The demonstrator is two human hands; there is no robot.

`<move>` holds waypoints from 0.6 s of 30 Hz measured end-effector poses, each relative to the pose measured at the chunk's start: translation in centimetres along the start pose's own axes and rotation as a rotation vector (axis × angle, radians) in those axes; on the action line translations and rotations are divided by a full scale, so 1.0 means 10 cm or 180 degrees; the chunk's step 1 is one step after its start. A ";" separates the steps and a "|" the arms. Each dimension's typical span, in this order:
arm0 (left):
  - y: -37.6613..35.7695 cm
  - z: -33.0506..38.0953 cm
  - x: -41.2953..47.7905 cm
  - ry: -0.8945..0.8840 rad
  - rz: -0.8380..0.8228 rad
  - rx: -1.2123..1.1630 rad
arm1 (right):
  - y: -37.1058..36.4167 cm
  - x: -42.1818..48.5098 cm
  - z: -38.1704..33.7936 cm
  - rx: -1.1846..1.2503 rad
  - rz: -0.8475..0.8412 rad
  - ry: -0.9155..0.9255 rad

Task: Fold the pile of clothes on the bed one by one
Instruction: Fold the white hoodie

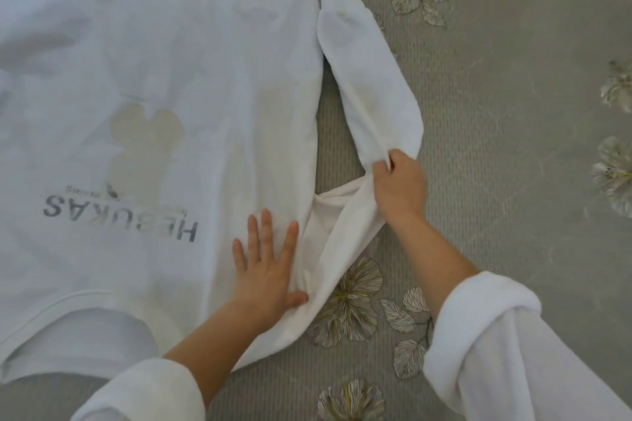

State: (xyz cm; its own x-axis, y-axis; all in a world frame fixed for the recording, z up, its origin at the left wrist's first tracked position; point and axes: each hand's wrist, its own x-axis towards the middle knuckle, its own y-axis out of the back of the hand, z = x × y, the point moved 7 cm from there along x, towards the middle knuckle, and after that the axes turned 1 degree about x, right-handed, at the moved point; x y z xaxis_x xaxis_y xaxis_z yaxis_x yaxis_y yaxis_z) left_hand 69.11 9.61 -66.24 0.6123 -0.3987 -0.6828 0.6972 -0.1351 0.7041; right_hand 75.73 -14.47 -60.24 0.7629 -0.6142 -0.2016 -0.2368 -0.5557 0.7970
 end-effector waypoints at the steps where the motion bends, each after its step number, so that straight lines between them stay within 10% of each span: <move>1: 0.02 0.02 -0.01 -0.0040 0.0013 0.0012 | 0.11 -0.01 0.13 0.0543 0.0351 -0.0410; 6: -0.02 0.22 -0.14 -0.0679 -0.0200 0.0324 | 0.25 -0.53 0.85 0.3137 0.1404 -0.2811; 13: -0.03 0.23 -0.24 -0.1084 -0.0430 0.0616 | 0.47 -0.53 0.47 0.1119 0.0405 -0.1543; 18: -0.07 0.11 -0.41 -0.1307 -0.0564 0.0176 | 0.73 -0.32 -0.50 0.1716 0.1373 -0.1025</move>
State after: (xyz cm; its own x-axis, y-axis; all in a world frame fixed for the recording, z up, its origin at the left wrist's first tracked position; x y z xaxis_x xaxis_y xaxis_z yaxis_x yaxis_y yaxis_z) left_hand 65.73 10.29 -63.69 0.2787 -0.6904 -0.6675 0.7500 -0.2776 0.6003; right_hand 74.57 -13.79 -50.93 0.3427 -0.9262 -0.1574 -0.7982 -0.3754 0.4710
